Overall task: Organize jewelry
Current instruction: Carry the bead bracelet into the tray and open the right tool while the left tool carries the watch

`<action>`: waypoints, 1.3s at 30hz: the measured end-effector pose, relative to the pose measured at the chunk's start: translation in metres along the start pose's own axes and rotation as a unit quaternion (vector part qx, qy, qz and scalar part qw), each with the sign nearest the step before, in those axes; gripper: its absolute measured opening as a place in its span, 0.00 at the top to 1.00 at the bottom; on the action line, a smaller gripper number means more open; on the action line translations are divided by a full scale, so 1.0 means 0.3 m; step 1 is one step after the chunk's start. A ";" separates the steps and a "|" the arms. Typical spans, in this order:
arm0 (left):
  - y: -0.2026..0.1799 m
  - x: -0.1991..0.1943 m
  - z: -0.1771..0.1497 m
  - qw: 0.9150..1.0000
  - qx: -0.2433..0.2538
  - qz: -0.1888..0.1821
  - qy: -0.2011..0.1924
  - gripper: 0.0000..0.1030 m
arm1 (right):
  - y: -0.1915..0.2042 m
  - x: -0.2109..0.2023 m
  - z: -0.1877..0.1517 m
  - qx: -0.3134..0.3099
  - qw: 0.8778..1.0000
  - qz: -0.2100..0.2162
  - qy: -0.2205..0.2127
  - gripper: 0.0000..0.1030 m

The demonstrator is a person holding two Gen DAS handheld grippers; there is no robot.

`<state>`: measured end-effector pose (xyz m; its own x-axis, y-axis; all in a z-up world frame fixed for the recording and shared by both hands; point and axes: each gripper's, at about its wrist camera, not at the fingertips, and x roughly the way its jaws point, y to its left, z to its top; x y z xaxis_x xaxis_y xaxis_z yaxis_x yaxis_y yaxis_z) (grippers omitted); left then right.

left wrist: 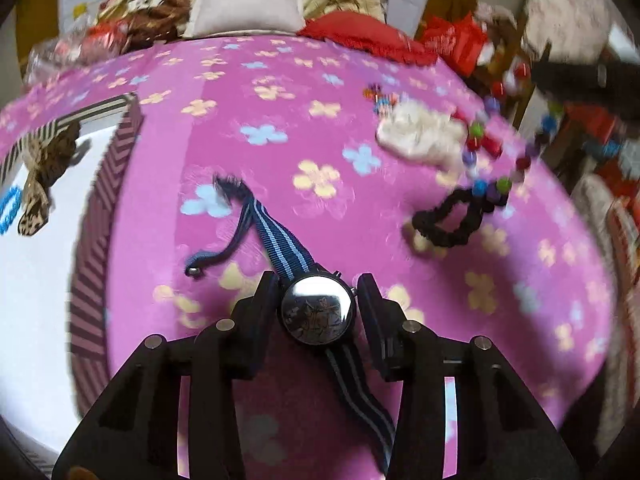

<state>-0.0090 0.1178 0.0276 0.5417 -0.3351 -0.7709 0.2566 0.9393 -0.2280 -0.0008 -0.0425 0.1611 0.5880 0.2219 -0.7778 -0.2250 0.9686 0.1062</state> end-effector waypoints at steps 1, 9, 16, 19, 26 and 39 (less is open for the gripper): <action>0.011 -0.034 0.012 1.000 -0.012 -0.011 -0.006 0.61 | 0.012 -0.013 0.007 -0.002 1.000 0.002 -0.005 0.92; 0.254 -0.322 0.100 0.991 -0.097 -0.004 -0.092 0.61 | 0.221 -0.051 0.084 -0.041 0.998 0.037 -0.022 0.92; 0.599 -0.398 0.074 0.972 -0.203 0.078 -0.096 0.62 | 0.507 0.064 0.141 -0.085 0.992 0.091 -0.005 0.92; 0.732 -0.373 0.048 0.961 -0.243 0.104 -0.082 0.62 | 0.633 0.156 0.159 -0.102 0.989 0.109 0.013 0.92; 0.906 -0.339 0.009 0.941 -0.303 0.129 -0.072 0.62 | 0.836 0.388 0.179 -0.112 0.983 0.138 0.044 0.92; 0.909 -0.338 0.026 0.941 -0.315 0.100 -0.067 0.59 | 0.769 0.685 0.097 -0.115 0.985 0.060 0.117 0.92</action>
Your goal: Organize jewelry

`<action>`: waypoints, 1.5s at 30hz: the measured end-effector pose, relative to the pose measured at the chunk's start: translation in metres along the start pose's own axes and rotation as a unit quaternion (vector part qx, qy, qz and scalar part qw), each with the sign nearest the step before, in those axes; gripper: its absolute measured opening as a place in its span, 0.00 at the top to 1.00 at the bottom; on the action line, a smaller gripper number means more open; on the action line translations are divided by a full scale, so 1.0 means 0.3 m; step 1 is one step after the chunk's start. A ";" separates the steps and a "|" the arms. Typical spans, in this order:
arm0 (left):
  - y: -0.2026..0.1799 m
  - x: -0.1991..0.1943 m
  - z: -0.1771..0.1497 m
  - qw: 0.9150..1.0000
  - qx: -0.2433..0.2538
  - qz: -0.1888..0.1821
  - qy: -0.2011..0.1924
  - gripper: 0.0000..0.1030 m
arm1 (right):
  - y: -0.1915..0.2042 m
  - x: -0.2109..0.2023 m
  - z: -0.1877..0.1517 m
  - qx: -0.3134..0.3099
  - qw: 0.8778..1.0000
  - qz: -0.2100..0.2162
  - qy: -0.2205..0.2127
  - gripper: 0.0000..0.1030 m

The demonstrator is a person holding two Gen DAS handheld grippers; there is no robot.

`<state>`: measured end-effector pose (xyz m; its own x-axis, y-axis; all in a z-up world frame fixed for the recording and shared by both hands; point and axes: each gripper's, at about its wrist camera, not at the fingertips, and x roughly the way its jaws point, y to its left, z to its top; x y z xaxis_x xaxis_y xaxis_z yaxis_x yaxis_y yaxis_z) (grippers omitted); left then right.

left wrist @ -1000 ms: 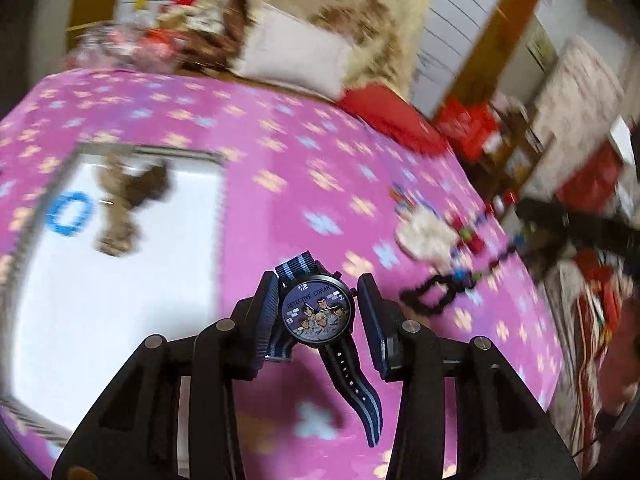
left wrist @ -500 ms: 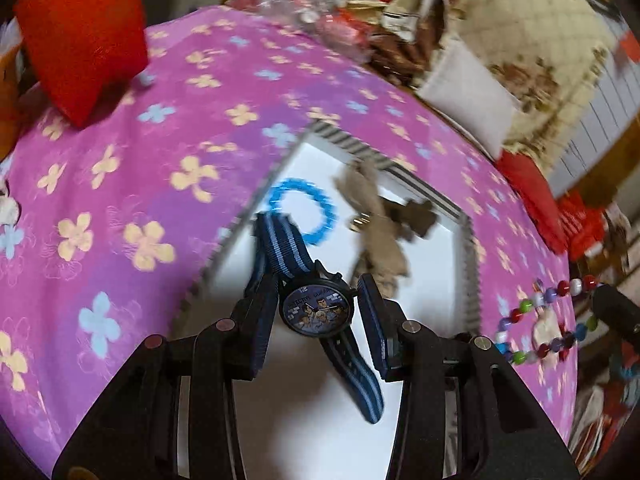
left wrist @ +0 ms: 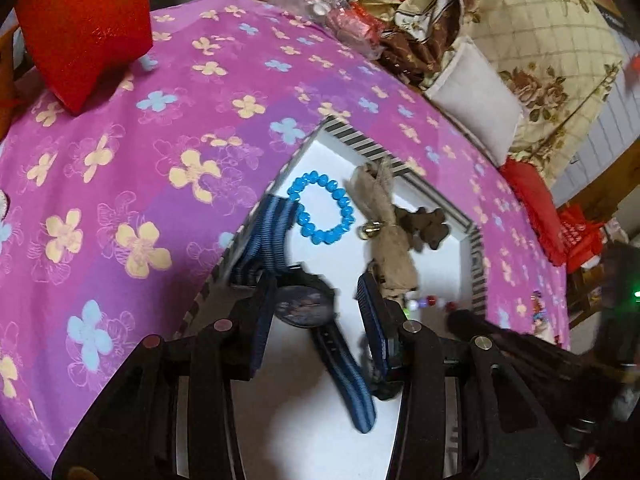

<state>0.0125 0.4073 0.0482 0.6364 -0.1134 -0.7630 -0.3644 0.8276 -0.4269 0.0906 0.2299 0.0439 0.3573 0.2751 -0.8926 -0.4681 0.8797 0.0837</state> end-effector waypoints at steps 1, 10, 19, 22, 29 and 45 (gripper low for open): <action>-0.003 -0.010 0.001 1.000 0.000 -0.005 -0.002 0.56 | -0.001 -0.009 -0.003 -0.005 1.000 -0.006 -0.004 0.88; 0.015 -0.100 0.013 0.999 -0.015 -0.019 -0.035 0.55 | 0.035 -0.084 0.018 -0.028 0.997 -0.031 -0.058 0.45; 0.097 -0.110 0.029 0.998 -0.053 0.005 -0.046 0.55 | 0.171 0.108 0.069 -0.093 0.995 -0.023 0.016 0.70; 0.109 -0.104 0.029 0.997 -0.056 0.006 -0.045 0.55 | 0.175 0.173 0.114 -0.084 0.996 -0.022 0.036 0.70; 0.131 -0.093 0.031 0.997 -0.065 0.012 -0.040 0.55 | 0.149 0.094 0.158 -0.036 0.999 -0.006 -0.004 0.70; 0.211 -0.152 0.037 0.991 -0.115 0.009 -0.066 0.55 | 0.358 0.117 -0.001 -0.130 0.991 0.033 0.027 0.65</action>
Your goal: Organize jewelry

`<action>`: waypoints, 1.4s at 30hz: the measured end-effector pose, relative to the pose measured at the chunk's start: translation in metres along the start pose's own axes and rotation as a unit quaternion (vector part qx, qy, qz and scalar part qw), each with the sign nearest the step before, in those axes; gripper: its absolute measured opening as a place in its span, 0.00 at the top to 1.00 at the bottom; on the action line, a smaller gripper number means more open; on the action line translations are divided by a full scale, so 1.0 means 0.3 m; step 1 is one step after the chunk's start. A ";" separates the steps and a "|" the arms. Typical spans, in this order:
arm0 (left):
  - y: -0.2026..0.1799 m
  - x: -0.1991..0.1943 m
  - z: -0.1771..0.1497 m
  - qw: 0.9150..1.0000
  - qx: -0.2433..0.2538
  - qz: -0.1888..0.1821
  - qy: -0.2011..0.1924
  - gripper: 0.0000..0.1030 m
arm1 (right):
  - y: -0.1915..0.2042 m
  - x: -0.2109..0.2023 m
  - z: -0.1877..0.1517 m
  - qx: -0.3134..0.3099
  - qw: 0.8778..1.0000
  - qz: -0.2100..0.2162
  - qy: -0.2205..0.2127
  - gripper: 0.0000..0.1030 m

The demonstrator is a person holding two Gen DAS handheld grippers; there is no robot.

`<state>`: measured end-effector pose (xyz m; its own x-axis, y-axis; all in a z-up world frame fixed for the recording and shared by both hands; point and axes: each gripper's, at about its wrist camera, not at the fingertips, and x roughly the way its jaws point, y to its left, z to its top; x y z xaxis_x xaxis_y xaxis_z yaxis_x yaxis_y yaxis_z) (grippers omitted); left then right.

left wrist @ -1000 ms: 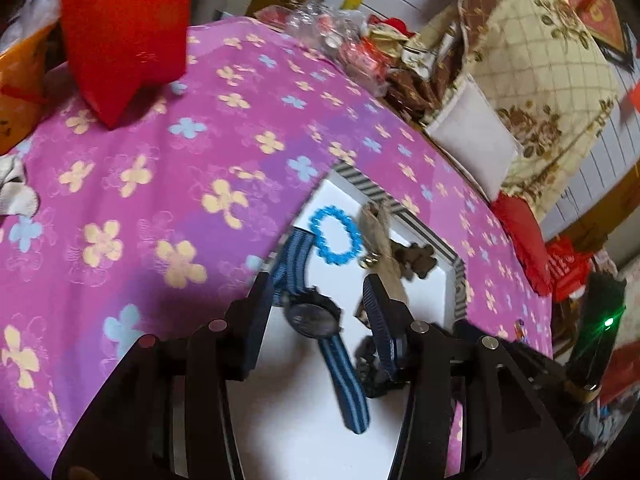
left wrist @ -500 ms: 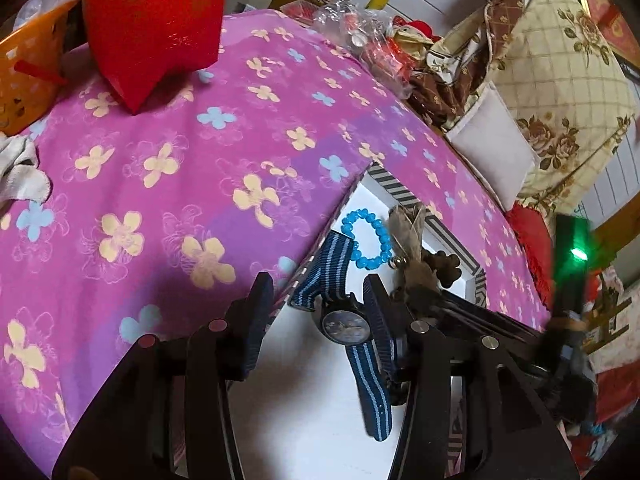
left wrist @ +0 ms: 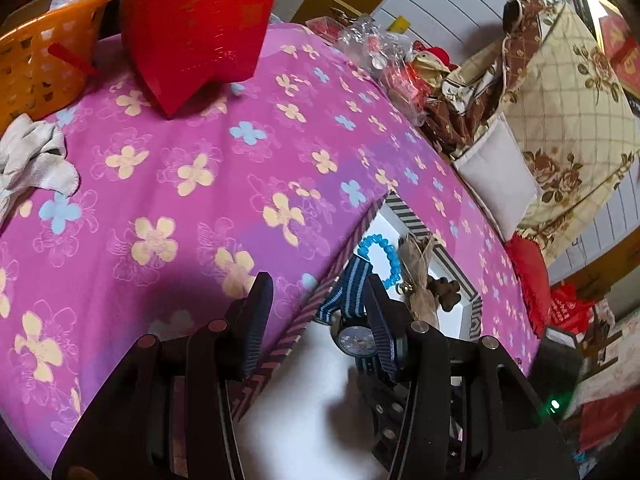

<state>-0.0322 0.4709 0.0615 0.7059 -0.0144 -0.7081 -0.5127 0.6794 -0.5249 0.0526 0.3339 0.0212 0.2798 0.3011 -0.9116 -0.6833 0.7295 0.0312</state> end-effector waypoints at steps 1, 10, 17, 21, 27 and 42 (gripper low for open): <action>0.003 0.001 0.001 1.000 -0.001 -0.001 0.001 0.55 | -0.003 0.009 0.014 0.004 1.000 -0.005 -0.001 0.65; -0.012 0.014 -0.007 1.000 0.007 0.002 0.006 0.55 | -0.163 -0.170 0.007 0.093 0.994 0.001 -0.059 0.65; -0.076 -0.008 -0.029 1.000 0.029 0.007 -0.006 0.55 | -0.330 -0.552 -0.335 0.139 0.974 -0.063 -0.169 0.59; -0.139 -0.047 -0.067 0.998 0.060 0.011 -0.024 0.55 | -0.515 -0.676 -0.607 0.254 0.953 -0.024 -0.165 0.59; -0.262 -0.158 -0.232 0.990 0.129 0.019 -0.049 0.55 | -0.666 -0.786 -0.932 0.297 0.937 -0.125 -0.139 0.59; -0.561 -0.427 -0.662 0.960 0.276 -0.003 -0.037 0.44 | -0.738 -0.820 -1.221 0.315 0.924 -0.137 -0.169 0.56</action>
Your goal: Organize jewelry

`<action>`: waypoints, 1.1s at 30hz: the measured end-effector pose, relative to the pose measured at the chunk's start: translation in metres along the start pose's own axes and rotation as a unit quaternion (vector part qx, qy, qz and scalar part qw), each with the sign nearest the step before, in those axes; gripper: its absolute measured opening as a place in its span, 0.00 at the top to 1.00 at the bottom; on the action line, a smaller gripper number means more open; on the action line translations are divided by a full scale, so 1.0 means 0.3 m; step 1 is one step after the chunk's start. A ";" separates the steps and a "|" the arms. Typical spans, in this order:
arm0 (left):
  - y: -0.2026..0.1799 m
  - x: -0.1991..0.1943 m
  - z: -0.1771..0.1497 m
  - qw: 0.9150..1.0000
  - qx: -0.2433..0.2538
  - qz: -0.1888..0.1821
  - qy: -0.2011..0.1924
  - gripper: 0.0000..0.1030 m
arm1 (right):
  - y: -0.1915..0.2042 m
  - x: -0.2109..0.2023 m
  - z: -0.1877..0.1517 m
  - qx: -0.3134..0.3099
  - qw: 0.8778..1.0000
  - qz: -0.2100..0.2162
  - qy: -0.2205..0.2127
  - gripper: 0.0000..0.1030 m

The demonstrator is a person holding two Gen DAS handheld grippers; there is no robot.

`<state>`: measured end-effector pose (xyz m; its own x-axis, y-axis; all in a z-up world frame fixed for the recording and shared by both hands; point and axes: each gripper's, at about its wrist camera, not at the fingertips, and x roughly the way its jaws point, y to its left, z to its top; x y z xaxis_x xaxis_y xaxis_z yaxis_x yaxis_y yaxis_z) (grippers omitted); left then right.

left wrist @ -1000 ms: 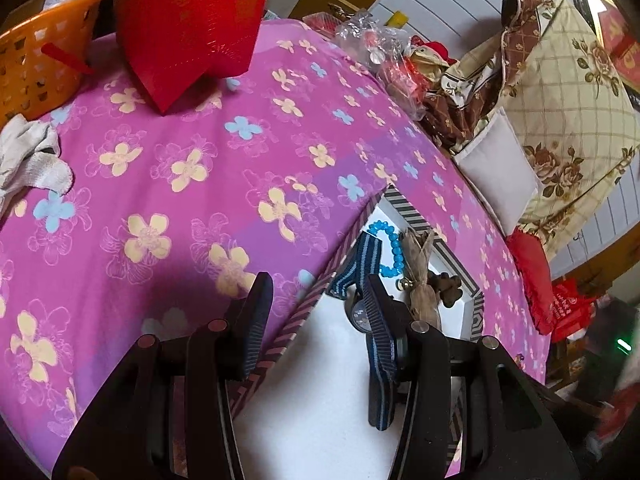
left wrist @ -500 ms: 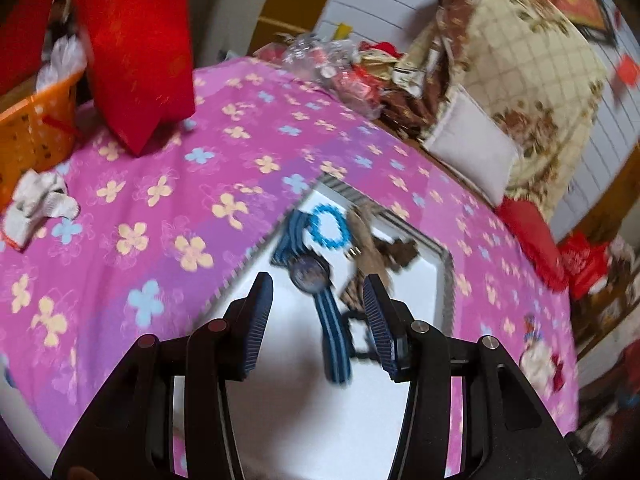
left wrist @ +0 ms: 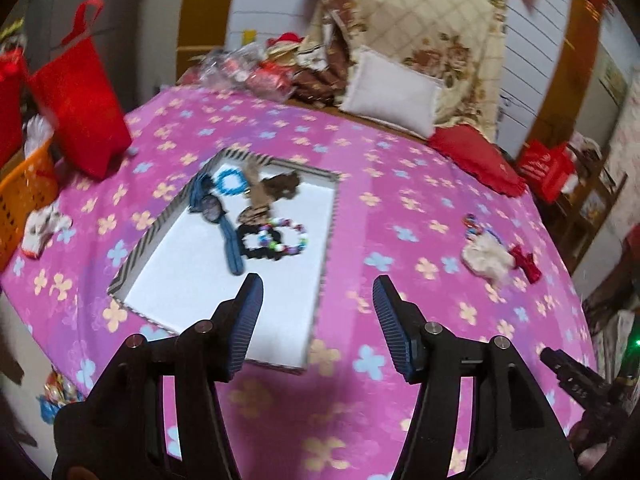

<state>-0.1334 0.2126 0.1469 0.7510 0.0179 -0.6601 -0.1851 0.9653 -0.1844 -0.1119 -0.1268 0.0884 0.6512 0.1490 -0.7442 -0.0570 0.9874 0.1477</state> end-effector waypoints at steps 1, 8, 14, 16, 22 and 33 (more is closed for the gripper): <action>-0.020 -0.007 -0.002 1.000 0.006 0.000 -0.001 0.43 | -0.002 -0.003 -0.006 -0.006 1.000 -0.003 -0.003 0.56; -0.145 -0.012 -0.044 0.999 0.048 -0.009 0.016 0.43 | -0.097 0.001 -0.057 0.000 1.000 -0.020 -0.004 0.55; -0.205 0.017 -0.081 0.997 0.063 -0.010 0.037 0.43 | -0.193 0.018 -0.075 0.035 0.999 -0.018 0.007 0.55; -0.208 0.031 -0.091 0.997 0.060 -0.007 0.044 0.43 | -0.206 0.022 -0.074 0.037 0.999 -0.018 0.007 0.55; -0.246 0.120 -0.142 0.995 0.065 -0.011 0.072 0.43 | -0.253 0.116 0.028 0.030 0.999 -0.028 0.017 0.55; -0.278 0.252 -0.246 0.988 0.099 -0.042 0.114 0.43 | -0.155 0.435 0.384 -0.019 0.999 -0.013 0.049 0.55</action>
<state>-0.1079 0.1141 0.0586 0.5923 -0.1016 -0.7993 0.0162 0.9933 -0.1142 0.0629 -0.1596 0.0593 0.5752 0.1259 -0.8083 -0.0708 0.9920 0.1042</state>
